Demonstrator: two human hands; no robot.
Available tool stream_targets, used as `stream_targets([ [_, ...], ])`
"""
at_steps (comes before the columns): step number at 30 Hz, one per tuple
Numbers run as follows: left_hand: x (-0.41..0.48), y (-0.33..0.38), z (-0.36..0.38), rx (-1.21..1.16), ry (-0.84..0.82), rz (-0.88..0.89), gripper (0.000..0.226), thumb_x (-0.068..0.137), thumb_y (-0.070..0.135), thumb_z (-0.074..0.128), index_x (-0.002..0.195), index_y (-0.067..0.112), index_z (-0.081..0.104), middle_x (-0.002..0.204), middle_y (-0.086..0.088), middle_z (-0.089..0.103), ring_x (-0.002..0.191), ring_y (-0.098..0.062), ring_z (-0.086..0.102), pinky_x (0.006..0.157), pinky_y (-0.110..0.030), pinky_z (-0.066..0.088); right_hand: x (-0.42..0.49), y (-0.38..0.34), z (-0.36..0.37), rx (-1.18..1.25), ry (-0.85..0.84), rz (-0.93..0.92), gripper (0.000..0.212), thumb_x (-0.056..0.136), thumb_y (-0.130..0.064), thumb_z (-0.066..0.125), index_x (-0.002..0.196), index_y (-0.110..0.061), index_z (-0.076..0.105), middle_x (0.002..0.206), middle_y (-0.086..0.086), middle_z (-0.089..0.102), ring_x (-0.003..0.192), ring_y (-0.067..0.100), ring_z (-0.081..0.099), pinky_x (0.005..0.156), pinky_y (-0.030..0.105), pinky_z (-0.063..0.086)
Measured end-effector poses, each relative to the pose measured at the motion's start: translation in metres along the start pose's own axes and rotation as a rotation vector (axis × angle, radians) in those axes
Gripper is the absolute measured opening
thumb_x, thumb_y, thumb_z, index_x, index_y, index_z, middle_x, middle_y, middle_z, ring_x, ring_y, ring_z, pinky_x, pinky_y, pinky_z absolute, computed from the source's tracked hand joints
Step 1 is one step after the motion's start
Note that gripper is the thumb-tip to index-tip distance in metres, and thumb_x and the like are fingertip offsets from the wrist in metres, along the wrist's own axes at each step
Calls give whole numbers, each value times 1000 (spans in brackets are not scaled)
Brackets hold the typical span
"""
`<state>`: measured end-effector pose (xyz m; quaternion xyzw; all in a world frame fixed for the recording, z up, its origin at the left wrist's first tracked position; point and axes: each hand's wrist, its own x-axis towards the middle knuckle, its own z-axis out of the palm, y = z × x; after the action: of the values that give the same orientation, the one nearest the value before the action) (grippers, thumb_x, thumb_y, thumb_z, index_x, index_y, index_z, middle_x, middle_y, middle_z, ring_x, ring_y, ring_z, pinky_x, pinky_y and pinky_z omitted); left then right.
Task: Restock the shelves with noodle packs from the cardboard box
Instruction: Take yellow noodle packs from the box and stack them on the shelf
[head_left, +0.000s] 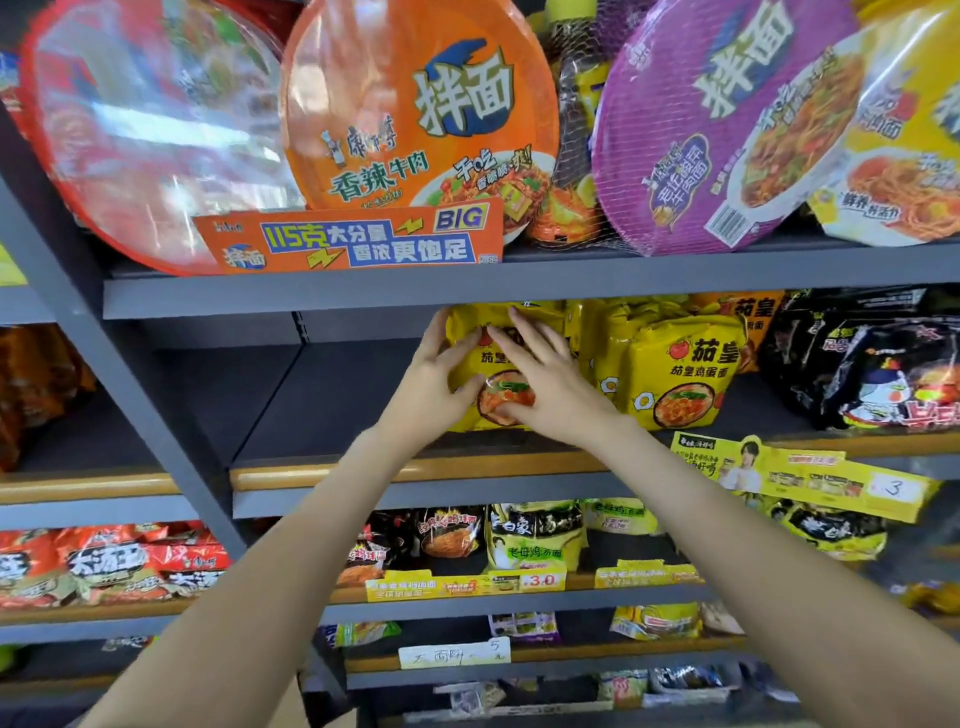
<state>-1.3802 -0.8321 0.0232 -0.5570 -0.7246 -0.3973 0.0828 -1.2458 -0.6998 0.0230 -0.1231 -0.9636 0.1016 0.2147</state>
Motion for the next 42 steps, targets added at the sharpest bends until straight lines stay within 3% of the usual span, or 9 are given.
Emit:
stream_targets([
  [8, 37, -47, 40, 312, -220, 128, 95, 83, 34, 71, 152, 8, 11, 152, -23, -26, 144, -44, -2, 117, -51, 18, 41, 39, 36, -184, 37, -46, 91, 87, -33, 65, 153, -17, 4, 160, 3, -11, 146, 18, -10, 119, 44, 11],
  [15, 79, -57, 83, 761, -217, 205, 75, 99, 13, 39, 144, -7, -17, 153, -25, -22, 139, -44, -22, 117, -54, 7, 69, 66, 53, -410, 65, 98, 92, 92, -31, 59, 151, -14, -8, 159, 5, -16, 146, 21, -14, 117, 49, 13],
  [18, 93, -63, 107, 906, -230, 191, 74, 92, 3, 36, 144, -9, -15, 152, -29, -21, 137, -47, -24, 115, -57, 12, 80, 76, 54, -501, 62, 159, 91, 93, -26, 56, 150, -13, -14, 158, 4, -18, 145, 20, -15, 117, 49, 14],
  [21, 115, -69, 118, 815, -208, 74, 80, 92, -3, 35, 144, 0, -27, 151, -21, -31, 142, -42, -18, 111, -47, 34, 90, 86, 55, -543, 98, 204, 79, 98, -27, 43, 150, -14, -14, 159, 3, -16, 146, 19, -13, 115, 50, 15],
  [25, 118, -59, 119, 791, -231, -46, 87, 99, 6, 43, 139, 11, -33, 153, -7, -33, 145, -30, -16, 103, -35, 44, 102, 90, 61, -585, 86, 282, 67, 102, -31, 27, 149, -18, -19, 157, -3, -21, 145, 16, -18, 114, 53, 9],
  [29, 122, -60, 124, 909, -232, -105, 84, 102, 18, 40, 140, 13, -34, 152, -4, -35, 145, -30, -16, 117, -45, 14, 112, 92, 70, -690, 111, 307, 67, 103, -32, 22, 139, -14, -32, 155, 0, -27, 143, 19, -23, 113, 51, -10],
  [33, 120, -63, 131, 1031, -164, -174, 87, 101, 26, 40, 134, 14, -40, 151, -2, -38, 140, -29, -29, 107, -62, -10, 110, 95, 73, -653, 174, 291, 69, 103, -30, 26, 134, -15, -34, 155, 1, -27, 143, 19, -23, 112, 42, -16],
  [38, 114, -46, 122, 912, -199, -193, 83, 102, 38, 34, 134, 14, -38, 150, -3, -38, 138, -25, -34, 108, -55, -16, 95, 91, 73, -527, 253, 278, 94, 86, -32, 63, 147, -13, -5, 160, 7, 2, 147, 25, 3, 117, 39, 7],
  [42, 97, -29, 106, 907, -285, -213, 84, 100, 35, 36, 138, 14, -36, 152, -5, -36, 139, -26, -32, 111, -51, -16, 81, 72, 57, -432, 39, 232, 86, 94, -19, 50, 149, -9, -16, 158, 7, -18, 145, 24, -19, 116, 37, -4],
])
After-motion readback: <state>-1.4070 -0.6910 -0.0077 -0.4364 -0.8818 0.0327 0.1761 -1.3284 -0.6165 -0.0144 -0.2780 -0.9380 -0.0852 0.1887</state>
